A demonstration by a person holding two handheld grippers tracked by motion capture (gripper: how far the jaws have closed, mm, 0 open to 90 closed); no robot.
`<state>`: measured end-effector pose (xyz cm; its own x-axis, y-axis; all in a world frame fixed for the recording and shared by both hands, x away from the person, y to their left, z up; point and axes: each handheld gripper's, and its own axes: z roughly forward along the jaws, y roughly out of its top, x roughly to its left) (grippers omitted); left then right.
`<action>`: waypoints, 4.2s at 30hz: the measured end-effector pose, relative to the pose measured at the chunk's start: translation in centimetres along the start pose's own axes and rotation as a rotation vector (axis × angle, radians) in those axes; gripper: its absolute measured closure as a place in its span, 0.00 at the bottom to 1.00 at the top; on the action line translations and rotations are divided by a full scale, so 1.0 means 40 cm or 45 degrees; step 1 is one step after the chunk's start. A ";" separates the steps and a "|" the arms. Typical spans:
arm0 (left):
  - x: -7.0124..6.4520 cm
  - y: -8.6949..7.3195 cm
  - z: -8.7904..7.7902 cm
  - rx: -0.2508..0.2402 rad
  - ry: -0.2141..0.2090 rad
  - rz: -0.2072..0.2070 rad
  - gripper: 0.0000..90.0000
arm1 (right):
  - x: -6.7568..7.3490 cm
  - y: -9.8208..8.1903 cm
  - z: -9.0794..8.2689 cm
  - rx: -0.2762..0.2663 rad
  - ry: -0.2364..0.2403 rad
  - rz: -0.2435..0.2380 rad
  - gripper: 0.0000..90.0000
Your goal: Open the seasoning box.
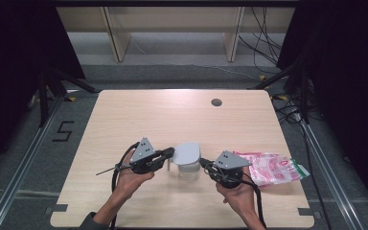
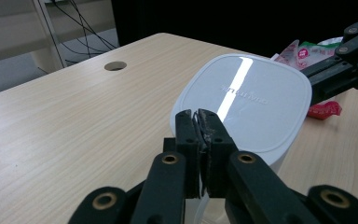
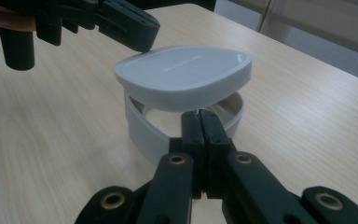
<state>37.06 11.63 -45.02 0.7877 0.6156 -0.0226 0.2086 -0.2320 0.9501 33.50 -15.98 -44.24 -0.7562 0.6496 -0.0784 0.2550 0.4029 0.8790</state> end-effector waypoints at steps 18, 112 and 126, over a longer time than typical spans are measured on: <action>0.006 -0.038 -0.080 0.031 -0.031 -0.035 0.49 | 0.017 0.057 0.027 -0.059 0.012 -0.062 1.00; -0.006 -0.156 -0.094 0.176 0.028 -0.151 0.33 | -0.134 -0.319 -0.371 0.056 -0.806 0.772 0.32; -0.008 -0.162 -0.088 0.197 0.031 -0.106 0.33 | -0.182 -0.320 -0.340 0.037 -0.756 0.906 0.28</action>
<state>33.44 15.59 -50.10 0.7502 0.6551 -0.0899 0.3607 -0.2916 0.8859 27.54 -34.63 -48.54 0.0152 0.9706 0.2403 0.5618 -0.2071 0.8010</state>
